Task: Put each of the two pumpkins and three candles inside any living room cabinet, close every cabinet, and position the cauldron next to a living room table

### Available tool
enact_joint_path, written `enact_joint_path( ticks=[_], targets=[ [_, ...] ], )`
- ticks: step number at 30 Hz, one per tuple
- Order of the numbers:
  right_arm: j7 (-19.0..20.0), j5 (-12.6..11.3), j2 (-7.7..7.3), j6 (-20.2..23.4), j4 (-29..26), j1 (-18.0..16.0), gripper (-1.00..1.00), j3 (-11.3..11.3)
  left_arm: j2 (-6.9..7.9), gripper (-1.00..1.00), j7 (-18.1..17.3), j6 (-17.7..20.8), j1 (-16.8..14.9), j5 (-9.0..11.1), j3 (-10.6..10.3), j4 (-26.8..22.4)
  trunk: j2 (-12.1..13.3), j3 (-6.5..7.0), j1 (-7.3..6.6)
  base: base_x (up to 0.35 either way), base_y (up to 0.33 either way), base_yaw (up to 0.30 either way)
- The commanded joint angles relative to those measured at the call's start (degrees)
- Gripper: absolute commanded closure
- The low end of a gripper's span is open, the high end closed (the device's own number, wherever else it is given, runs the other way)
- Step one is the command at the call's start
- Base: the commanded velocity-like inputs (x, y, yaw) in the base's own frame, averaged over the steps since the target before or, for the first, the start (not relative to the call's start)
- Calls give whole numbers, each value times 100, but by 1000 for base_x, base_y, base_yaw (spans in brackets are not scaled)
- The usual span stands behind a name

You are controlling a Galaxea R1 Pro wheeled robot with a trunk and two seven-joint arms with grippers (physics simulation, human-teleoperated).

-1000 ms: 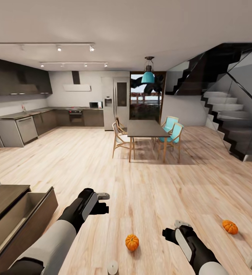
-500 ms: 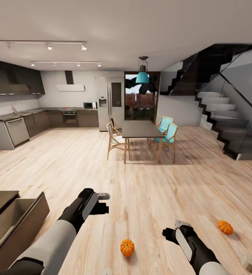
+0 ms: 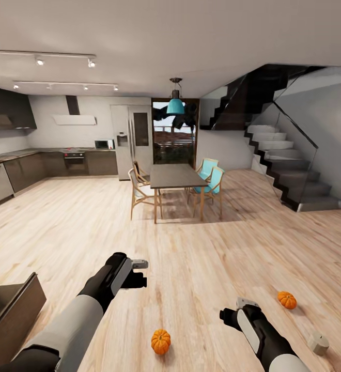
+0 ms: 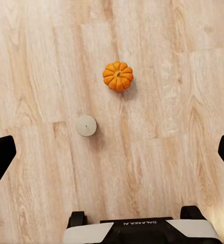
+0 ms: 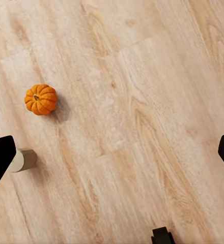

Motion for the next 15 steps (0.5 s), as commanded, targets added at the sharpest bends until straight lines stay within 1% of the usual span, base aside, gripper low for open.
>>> enact_joint_path(
  ticks=[1,8,11,12,14,15],
  targets=[
    [-44,-61,5,16,-10,-3,-100,-13,5,-100,54,19,-15,61,-16,-6,-11,-11,3,7,0,-30],
    [-44,-61,-1,10,-10,-3,-100,-13,10,-100,107,41,-77,66,-10,-5,-11,-10,3,3,0,-12],
    [-44,-55,-2,6,-10,-3,-100,-16,8,-100,294,46,-86,69,-2,16,-11,-10,3,1,0,-3],
    [-44,-54,-2,6,-10,-3,-100,-18,7,-100,485,47,-89,72,47,29,-11,-10,3,0,0,-1],
    [-44,-53,-1,5,-10,-3,-100,-20,7,-100,704,47,-93,76,186,58,-11,-10,3,0,0,-1],
    [-44,-53,2,5,-11,-3,-100,-20,6,-100,890,46,-96,80,387,91,-11,-10,3,0,0,0]
  ],
)
